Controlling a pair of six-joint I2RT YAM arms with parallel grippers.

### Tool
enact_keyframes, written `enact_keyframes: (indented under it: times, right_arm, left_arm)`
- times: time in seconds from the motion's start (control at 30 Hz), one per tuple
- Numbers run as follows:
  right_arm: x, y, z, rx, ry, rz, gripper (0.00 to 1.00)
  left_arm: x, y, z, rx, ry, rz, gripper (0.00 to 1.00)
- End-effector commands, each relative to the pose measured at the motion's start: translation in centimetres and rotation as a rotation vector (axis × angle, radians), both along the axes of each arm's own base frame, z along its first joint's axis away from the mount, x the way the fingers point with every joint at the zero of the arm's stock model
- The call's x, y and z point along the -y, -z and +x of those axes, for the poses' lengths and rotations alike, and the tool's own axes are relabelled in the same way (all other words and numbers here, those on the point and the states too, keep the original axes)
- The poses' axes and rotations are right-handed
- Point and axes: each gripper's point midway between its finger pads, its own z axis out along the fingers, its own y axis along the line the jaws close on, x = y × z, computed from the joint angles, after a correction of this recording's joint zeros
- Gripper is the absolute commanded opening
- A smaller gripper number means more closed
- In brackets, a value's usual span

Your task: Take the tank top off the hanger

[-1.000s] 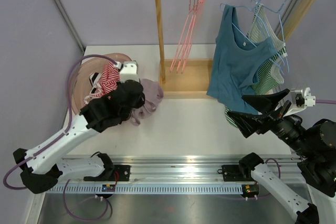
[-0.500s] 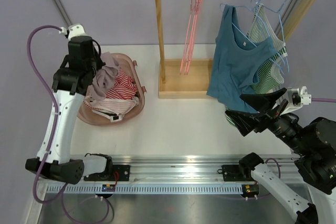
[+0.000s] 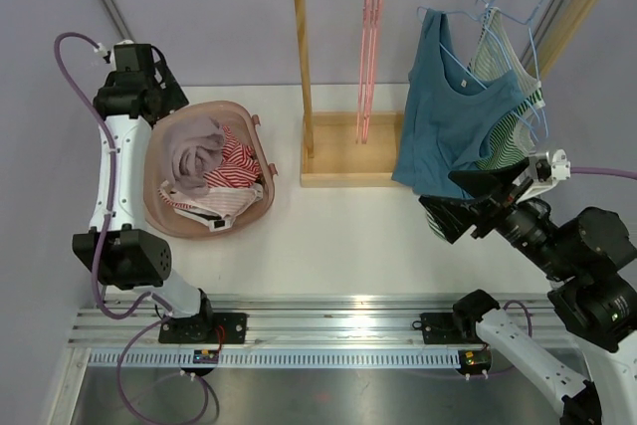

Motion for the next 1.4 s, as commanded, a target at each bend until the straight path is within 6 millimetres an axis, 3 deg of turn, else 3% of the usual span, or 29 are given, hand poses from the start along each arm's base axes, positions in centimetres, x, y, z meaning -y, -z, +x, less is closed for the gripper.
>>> enact_keyframes:
  times: [0.0, 0.13, 0.17, 0.27, 0.33, 0.37, 0.4, 0.57, 0.6, 0.63, 0.7, 0.73, 0.83, 0.9, 1.03, 1.07, 1.1, 1.17, 1.2, 1.23, 1.3, 1.37]
  right_arm:
    - [1.6, 0.6, 3.6, -0.09, 0.189, 0.016, 1.0]
    - [4.2, 1.4, 6.0, -0.168, 0.391, -0.018, 0.99]
    - [4.4, 1.4, 6.3, -0.176, 0.412, -0.032, 0.99]
    - [5.8, 1.2, 7.3, -0.19, 0.503, -0.067, 1.0]
    - [7.1, 0.6, 8.0, -0.183, 0.588, -0.081, 0.99]
    - [7.6, 0.1, 8.0, -0.174, 0.613, -0.084, 0.99]
    - [8.1, -0.2, 8.2, -0.164, 0.639, -0.109, 1.0]
    - [10.2, -0.8, 9.7, -0.171, 0.771, -0.262, 0.99]
    - [10.9, -0.8, 10.0, -0.172, 0.812, -0.296, 0.99]
    - [10.6, -0.4, 10.9, -0.185, 0.823, -0.329, 1.0]
    - [10.7, -0.6, 11.9, -0.18, 0.852, -0.368, 0.99]
    - [10.8, -1.1, 12.3, -0.169, 0.867, -0.367, 0.99]
    - [11.5, -1.5, 13.6, -0.139, 0.93, -0.441, 1.0]
    - [11.9, -2.4, 14.2, -0.104, 0.966, -0.489, 0.99]
    - [10.6, -3.8, 16.7, -0.062, 0.942, -0.542, 1.0]
    - [10.9, -5.0, 16.8, -0.049, 0.943, -0.545, 0.99]
    - [10.0, -4.6, 18.3, -0.057, 0.907, -0.577, 1.0]
    - [11.0, -5.4, 19.1, -0.07, 0.913, -0.589, 0.99]
    - [10.3, -4.5, 20.8, -0.097, 0.871, -0.605, 1.0]
    - [10.6, -5.4, 21.0, -0.093, 0.873, -0.59, 0.99]
    - [11.0, -4.8, 22.7, -0.114, 0.885, -0.619, 1.0]
    - [11.2, -5.6, 23.4, -0.098, 0.894, -0.618, 0.99]
  left_arm:
    - [-1.2, -3.6, -1.0, 0.088, -0.051, 0.004, 0.99]
    - [0.0, -4.4, -2.3, 0.114, 0.0, -0.03, 0.99]
    - [1.2, -5.6, -2.9, 0.161, 0.052, -0.06, 0.99]
    - [4.0, -5.1, -4.0, 0.171, 0.166, -0.1, 0.99]
    - [6.2, -5.9, -5.7, 0.203, 0.235, -0.108, 0.99]
    - [7.8, -4.6, -6.3, 0.179, 0.282, -0.115, 0.99]
    - [8.4, -5.4, -7.7, 0.213, 0.305, -0.116, 0.99]
    - [10.8, -3.2, -12.4, 0.223, 0.404, -0.114, 0.99]
    - [11.1, -1.1, -13.1, 0.185, 0.42, -0.116, 0.99]
    - [11.2, -1.3, -14.3, 0.215, 0.431, -0.116, 0.99]
    - [12.3, 1.2, -15.3, 0.176, 0.493, -0.141, 0.99]
    - [12.7, 1.4, -16.1, 0.192, 0.519, -0.154, 0.99]
    - [13.3, 3.3, -17.1, 0.18, 0.567, -0.156, 0.99]
    - [14.4, 3.4, -18.1, 0.218, 0.647, -0.174, 0.99]
    - [16.1, 4.1, -19.0, 0.265, 0.756, -0.216, 0.99]
    - [16.6, 4.6, -19.5, 0.268, 0.78, -0.232, 0.99]
    - [16.7, 4.6, -19.5, 0.285, 0.79, -0.234, 0.99]
    - [16.7, 5.4, -19.5, 0.279, 0.787, -0.239, 0.99]
    - [16.8, 5.3, -19.5, 0.286, 0.787, -0.239, 0.99]
    - [16.8, 5.2, -19.5, 0.285, 0.792, -0.239, 0.99]
    - [16.9, 5.5, -19.3, 0.275, 0.794, -0.242, 0.99]
    - [17.0, 5.6, -19.4, 0.268, 0.798, -0.247, 0.99]
